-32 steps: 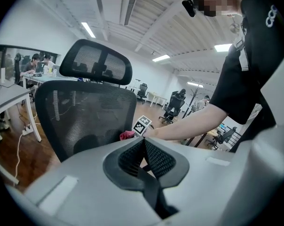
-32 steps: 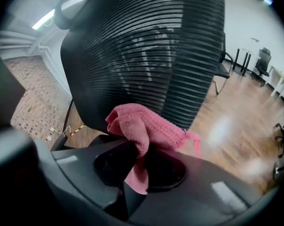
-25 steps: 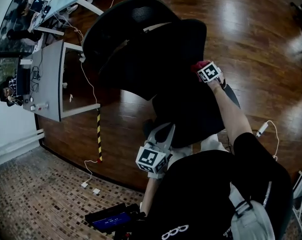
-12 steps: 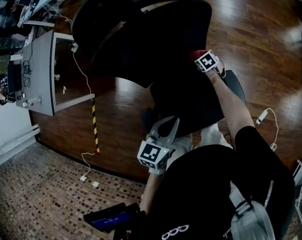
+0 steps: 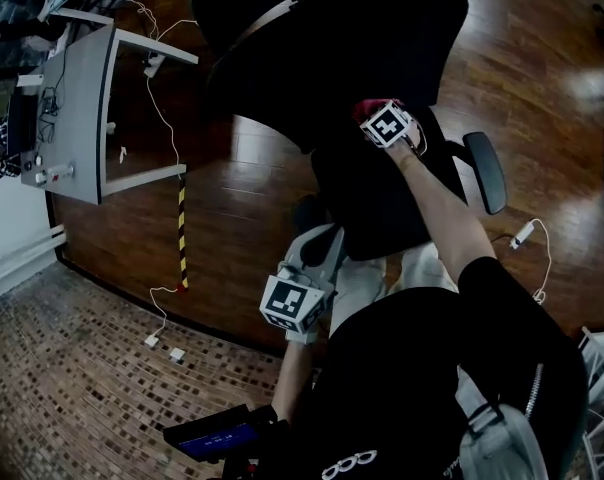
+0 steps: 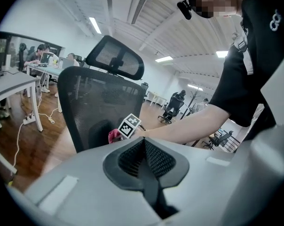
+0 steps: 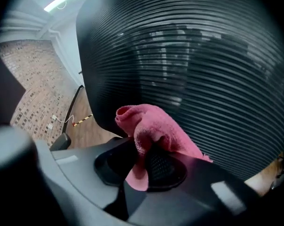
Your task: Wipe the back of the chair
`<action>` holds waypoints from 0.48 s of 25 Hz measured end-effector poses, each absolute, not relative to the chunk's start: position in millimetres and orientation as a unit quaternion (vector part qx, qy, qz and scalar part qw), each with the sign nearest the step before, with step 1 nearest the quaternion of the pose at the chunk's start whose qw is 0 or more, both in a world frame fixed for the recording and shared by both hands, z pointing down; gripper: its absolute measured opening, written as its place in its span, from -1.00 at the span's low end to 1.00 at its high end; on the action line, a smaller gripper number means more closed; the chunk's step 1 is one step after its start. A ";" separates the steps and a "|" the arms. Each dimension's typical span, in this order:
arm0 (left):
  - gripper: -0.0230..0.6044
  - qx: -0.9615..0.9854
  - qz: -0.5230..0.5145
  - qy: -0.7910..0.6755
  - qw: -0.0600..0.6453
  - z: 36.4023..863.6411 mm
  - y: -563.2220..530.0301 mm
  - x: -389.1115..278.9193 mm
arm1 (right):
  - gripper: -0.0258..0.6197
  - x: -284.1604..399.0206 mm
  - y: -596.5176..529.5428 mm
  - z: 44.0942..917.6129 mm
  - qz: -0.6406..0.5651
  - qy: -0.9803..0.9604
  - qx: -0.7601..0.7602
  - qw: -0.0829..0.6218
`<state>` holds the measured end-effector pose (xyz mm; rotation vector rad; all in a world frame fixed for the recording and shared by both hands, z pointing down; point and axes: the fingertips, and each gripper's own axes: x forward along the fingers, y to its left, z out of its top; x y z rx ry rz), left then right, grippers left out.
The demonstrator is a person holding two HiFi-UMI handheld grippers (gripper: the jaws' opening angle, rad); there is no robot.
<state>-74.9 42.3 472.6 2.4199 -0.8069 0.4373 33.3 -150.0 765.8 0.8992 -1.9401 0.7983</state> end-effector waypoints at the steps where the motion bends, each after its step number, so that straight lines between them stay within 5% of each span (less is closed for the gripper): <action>1: -0.96 0.898 0.162 -0.305 0.274 473.6 43.6 -83.1 | -0.77 22.2 -148.8 765.8 0.317 -0.774 0.356 0.418; 12: -0.96 0.884 0.169 -0.332 0.283 484.2 68.5 -148.4 | -0.77 -97.1 -137.3 770.9 0.317 -0.798 0.311 0.408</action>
